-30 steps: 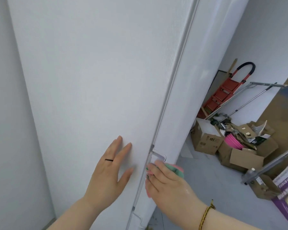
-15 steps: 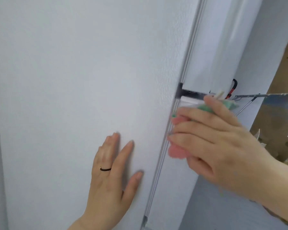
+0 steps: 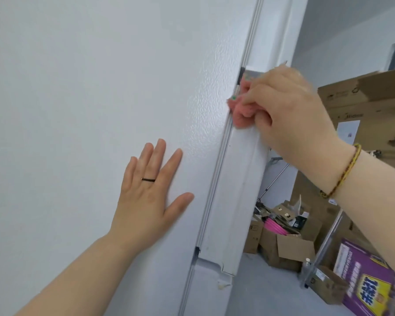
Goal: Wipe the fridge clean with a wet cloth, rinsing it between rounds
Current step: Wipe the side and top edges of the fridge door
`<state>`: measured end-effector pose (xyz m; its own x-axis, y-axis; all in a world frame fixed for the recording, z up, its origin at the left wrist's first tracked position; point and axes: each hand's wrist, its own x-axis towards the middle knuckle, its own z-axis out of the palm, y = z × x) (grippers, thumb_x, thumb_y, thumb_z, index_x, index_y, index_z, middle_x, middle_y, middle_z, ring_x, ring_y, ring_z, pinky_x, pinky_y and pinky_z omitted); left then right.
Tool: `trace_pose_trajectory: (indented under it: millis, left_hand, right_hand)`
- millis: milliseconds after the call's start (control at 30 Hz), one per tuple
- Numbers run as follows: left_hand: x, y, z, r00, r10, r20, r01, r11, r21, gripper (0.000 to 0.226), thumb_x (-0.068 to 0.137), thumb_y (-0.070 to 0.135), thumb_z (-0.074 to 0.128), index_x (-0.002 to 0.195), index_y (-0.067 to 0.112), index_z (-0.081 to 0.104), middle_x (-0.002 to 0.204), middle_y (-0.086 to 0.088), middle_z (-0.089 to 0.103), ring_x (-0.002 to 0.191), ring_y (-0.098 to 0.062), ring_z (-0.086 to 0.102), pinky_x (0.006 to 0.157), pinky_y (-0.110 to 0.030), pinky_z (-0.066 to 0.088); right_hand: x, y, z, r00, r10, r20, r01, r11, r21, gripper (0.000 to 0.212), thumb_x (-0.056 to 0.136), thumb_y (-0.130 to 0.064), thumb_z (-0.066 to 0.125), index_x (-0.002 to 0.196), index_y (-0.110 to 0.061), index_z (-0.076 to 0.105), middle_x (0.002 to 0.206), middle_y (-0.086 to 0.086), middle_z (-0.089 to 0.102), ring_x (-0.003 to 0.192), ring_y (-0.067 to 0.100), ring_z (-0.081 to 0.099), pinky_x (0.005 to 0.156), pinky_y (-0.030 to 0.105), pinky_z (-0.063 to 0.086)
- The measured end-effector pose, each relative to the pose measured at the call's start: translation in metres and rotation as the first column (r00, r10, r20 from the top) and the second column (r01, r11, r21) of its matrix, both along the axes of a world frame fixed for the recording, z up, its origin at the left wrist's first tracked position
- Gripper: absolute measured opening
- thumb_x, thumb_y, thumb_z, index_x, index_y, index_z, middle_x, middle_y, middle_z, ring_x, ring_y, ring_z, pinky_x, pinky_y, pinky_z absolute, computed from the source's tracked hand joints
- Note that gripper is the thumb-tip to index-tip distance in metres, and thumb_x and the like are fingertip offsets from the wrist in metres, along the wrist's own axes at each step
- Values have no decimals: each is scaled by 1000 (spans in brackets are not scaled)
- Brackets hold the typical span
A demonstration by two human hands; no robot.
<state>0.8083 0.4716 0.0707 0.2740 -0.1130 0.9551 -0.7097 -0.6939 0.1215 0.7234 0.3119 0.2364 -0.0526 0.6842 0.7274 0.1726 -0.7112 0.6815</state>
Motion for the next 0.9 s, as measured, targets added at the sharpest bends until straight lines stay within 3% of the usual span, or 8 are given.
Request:
trace_pose_trajectory:
  millis: [67, 267, 400, 500, 567, 633, 800, 900]
  left_hand:
    - [2, 3, -2, 1000, -3, 13, 3, 1000, 9, 59, 88, 64, 10, 139, 34, 10, 148, 8, 6, 138, -1, -16, 110, -21, -13]
    - [6, 2, -4, 999, 31, 44, -31, 999, -11, 66, 89, 62, 12, 141, 23, 20, 149, 2, 15, 135, -19, 0, 111, -26, -9]
    - [3, 4, -5, 998, 42, 36, -42, 999, -7, 66, 89, 62, 10, 140, 21, 21, 147, -1, 14, 135, -18, -2, 111, -26, -10]
    - [5, 4, -5, 998, 47, 48, -47, 999, -5, 66, 90, 62, 9, 140, 20, 22, 147, -1, 15, 135, -18, -1, 111, -26, -9]
    - [6, 4, -5, 997, 55, 57, -55, 998, -10, 66, 90, 61, 10, 140, 20, 22, 147, -2, 16, 135, -19, 0, 111, -26, -9]
    - [6, 3, -5, 996, 58, 67, -57, 998, -17, 66, 90, 61, 11, 140, 19, 23, 147, -3, 19, 135, -21, 2, 111, -26, -9]
    - [5, 3, -5, 997, 52, 59, -51, 999, -19, 67, 89, 61, 11, 140, 19, 22, 146, -8, 25, 134, -26, 10, 110, -26, -10]
    - [2, 1, -8, 999, 44, 28, -43, 999, -26, 66, 89, 61, 11, 141, 20, 19, 147, -9, 21, 134, -26, 7, 109, -24, -14]
  right_hand:
    - [-9, -5, -29, 992, -60, -114, 55, 997, -47, 24, 76, -4, 46, 60, -4, 63, 69, 10, 65, 76, 21, 51, 78, 31, 37]
    - [-21, -7, -139, 891, -316, -325, 224, 931, -289, 27, 72, -9, 42, 74, -12, 69, 83, 4, 67, 82, 26, 65, 91, 35, 40]
    - [-26, -12, -121, 863, -379, -334, 213, 873, -439, 26, 81, -10, 45, 73, -17, 69, 85, 2, 69, 76, 25, 65, 81, 36, 47]
    - [-18, -7, -64, 923, -285, -260, 199, 929, -311, 25, 82, -16, 50, 68, -12, 69, 77, 7, 69, 70, 28, 65, 70, 35, 52]
    - [-12, -4, -46, 960, -261, -101, 246, 959, -142, 25, 78, -6, 46, 68, -3, 68, 77, 14, 67, 76, 31, 64, 77, 36, 44]
    - [-7, -6, -60, 967, -248, -55, 246, 969, -33, 26, 76, -1, 43, 79, 1, 68, 86, 18, 66, 89, 31, 54, 85, 37, 38]
    - [-18, -22, -177, 924, -254, -287, 206, 961, -185, 36, 89, -8, 26, 103, -10, 59, 110, 9, 63, 112, 26, 49, 107, 38, 33]
    - [-24, -30, -202, 898, -286, -334, 183, 934, -308, 36, 89, -9, 23, 110, -16, 52, 115, 2, 63, 117, 20, 49, 110, 33, 31]
